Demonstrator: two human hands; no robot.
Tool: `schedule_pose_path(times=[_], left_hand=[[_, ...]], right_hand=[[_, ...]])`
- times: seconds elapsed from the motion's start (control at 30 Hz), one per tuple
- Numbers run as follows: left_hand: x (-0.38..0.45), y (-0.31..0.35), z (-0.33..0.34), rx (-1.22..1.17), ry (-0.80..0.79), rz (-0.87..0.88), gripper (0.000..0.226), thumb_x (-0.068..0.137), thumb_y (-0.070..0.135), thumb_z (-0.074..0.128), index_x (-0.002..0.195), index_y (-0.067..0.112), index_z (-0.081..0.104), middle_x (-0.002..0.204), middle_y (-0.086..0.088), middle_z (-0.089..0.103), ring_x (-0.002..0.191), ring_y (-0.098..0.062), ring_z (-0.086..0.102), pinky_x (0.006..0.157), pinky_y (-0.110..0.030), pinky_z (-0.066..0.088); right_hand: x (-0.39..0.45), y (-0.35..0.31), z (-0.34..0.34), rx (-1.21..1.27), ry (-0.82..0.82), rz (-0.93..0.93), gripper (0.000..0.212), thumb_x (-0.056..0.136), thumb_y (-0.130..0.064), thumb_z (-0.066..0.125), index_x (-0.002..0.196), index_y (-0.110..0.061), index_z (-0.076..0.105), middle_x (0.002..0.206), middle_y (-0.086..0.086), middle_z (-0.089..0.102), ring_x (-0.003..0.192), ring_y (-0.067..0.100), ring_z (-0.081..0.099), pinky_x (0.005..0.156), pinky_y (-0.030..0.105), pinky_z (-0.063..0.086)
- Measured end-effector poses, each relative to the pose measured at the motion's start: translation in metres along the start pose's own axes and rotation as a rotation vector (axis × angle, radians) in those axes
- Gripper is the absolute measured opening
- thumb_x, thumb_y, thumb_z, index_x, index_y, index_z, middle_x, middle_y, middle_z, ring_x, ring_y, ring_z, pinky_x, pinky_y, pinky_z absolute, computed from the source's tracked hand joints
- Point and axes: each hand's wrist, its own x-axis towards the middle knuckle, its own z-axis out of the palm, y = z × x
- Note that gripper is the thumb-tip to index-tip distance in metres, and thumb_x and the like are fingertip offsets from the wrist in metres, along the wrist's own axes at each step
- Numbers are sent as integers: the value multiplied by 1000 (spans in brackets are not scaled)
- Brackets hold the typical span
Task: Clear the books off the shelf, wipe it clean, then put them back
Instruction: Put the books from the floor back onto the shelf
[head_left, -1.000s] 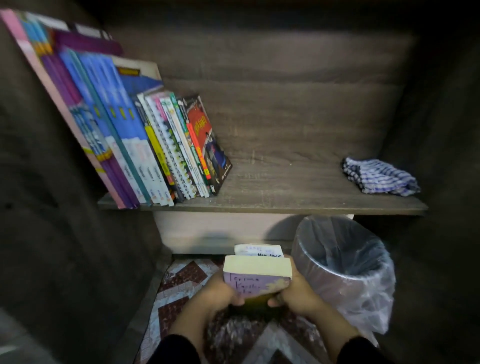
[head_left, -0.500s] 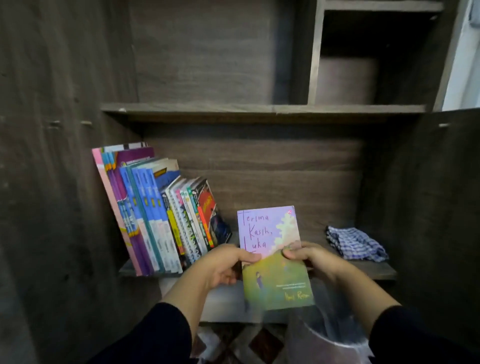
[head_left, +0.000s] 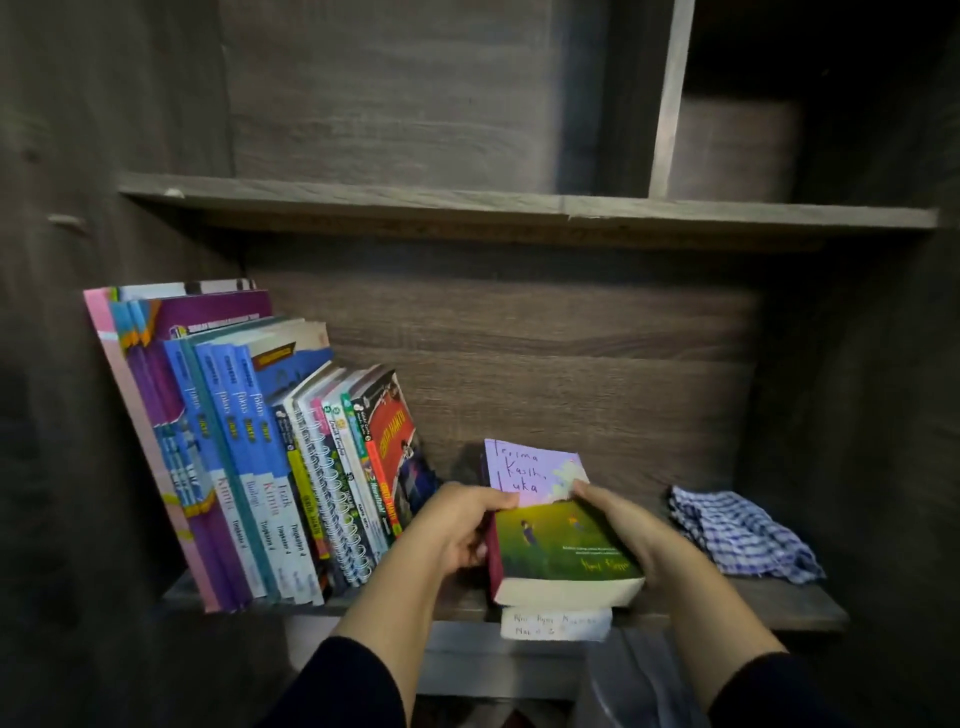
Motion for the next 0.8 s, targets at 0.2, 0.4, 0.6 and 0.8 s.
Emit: schedule_pose_path(times=[0.2, 0.4, 0.6, 0.8], left_hand=[[-25, 26, -17, -30, 169, 156, 8, 84, 5, 66, 81, 10, 61, 69, -5, 63, 49, -14, 49, 45, -19, 31], [-45, 31, -28, 364, 724, 530, 33, 82, 14, 69, 103, 5, 46, 98, -4, 60, 80, -26, 62, 55, -30, 47], [-35, -10, -13, 551, 843, 522, 40, 88, 20, 64, 114, 3, 41, 116, -15, 53, 96, -30, 64, 69, -37, 59], [-35, -23, -15, 763, 857, 490, 44, 87, 41, 62, 111, 11, 41, 113, -6, 57, 90, -19, 65, 55, -20, 45]], right_hand=[[-8, 2, 0, 25, 76, 42, 68, 84, -64, 47, 109, -2, 60, 90, 13, 66, 77, 25, 61, 66, 32, 49], [-21, 4, 11, -11, 98, 54, 64, 89, -57, 48, 111, 3, 56, 97, 19, 64, 83, 29, 60, 69, 33, 48], [-25, 3, 15, -63, 93, 77, 66, 89, -57, 47, 104, 6, 59, 103, 21, 65, 91, 30, 62, 75, 35, 48], [-21, 2, 12, -31, 72, 68, 61, 90, -55, 48, 101, 4, 60, 95, 21, 65, 89, 31, 62, 83, 40, 50]])
